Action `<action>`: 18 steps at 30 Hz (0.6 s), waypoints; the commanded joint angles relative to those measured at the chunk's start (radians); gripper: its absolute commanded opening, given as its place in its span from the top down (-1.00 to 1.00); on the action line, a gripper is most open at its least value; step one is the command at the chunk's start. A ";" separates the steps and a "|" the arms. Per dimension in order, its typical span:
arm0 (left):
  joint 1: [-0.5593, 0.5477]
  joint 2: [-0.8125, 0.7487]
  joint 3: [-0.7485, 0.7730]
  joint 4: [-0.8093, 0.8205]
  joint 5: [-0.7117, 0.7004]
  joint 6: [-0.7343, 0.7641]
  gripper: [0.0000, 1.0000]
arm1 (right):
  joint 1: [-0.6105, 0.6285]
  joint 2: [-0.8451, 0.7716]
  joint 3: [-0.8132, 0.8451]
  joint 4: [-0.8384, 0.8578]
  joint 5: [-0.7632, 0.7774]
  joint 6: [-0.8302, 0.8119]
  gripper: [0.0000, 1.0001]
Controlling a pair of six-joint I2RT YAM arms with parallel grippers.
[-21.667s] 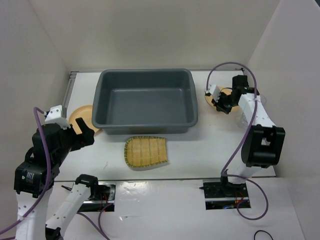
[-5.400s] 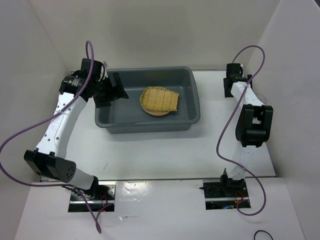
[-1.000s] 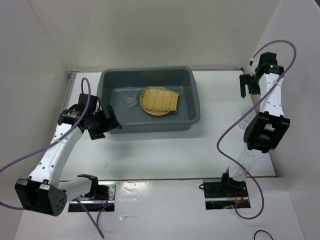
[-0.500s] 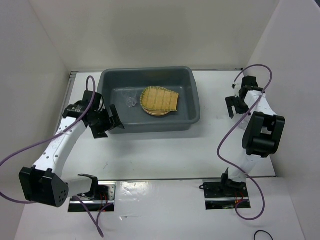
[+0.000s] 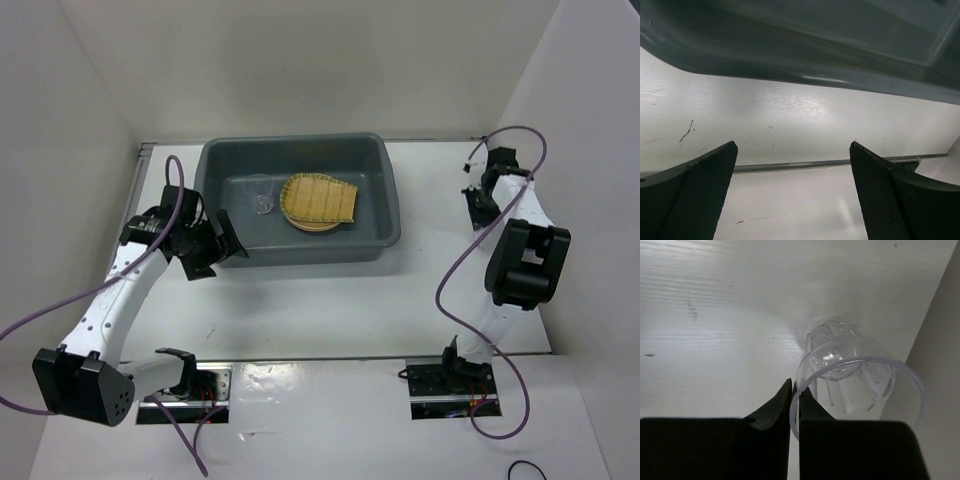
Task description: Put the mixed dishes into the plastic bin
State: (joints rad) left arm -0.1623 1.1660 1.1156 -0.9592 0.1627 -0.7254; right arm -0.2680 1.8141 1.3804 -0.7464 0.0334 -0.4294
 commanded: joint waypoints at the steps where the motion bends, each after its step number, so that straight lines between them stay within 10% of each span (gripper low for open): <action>1: -0.003 -0.038 -0.022 0.014 0.018 -0.025 -0.98 | 0.039 -0.130 0.214 -0.111 -0.114 -0.009 1.00; 10: -0.003 -0.060 0.036 0.001 -0.090 -0.034 -0.98 | 0.712 0.000 1.145 -0.470 -0.222 -0.161 1.00; 18: -0.003 -0.103 0.144 -0.113 -0.201 -0.066 -0.98 | 0.995 0.399 1.457 -0.550 -0.368 -0.106 1.00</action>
State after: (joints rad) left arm -0.1631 1.1164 1.2148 -1.0088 0.0143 -0.7670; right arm 0.7185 2.0308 2.8128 -1.1633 -0.3145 -0.5613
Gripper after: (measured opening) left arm 0.992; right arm 0.083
